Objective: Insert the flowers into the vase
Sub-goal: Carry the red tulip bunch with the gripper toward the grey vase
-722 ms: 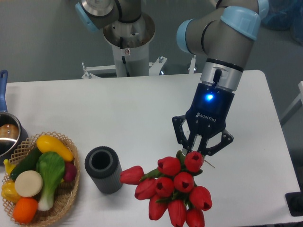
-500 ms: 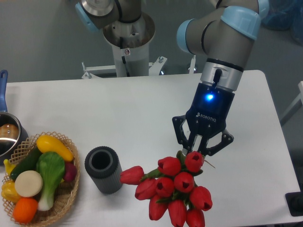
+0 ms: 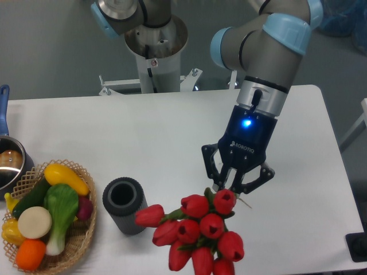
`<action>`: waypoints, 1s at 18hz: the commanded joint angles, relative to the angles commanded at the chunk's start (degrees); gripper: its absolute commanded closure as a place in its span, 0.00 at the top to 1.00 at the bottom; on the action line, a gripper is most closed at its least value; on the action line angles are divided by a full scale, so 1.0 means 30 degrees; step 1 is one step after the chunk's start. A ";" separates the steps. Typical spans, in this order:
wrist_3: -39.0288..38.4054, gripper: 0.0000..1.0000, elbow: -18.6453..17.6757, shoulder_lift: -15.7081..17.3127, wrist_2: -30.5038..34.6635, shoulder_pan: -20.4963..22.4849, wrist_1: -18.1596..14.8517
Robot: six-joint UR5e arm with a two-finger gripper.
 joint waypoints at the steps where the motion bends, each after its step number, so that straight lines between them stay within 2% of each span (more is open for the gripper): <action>1: 0.0029 0.23 0.0000 -0.0087 -0.0030 -0.0204 0.0000; 3: 0.0029 0.23 0.0000 -0.0175 -0.0612 -0.0411 0.0000; 5: 0.0029 0.23 0.0117 -0.0497 -0.2219 -0.0440 0.0029; 14: 0.0058 0.24 -0.0731 -0.0439 -0.7583 -0.0440 0.0029; 18: 0.0670 0.24 -0.2018 -0.0323 -1.0279 -0.0440 0.0029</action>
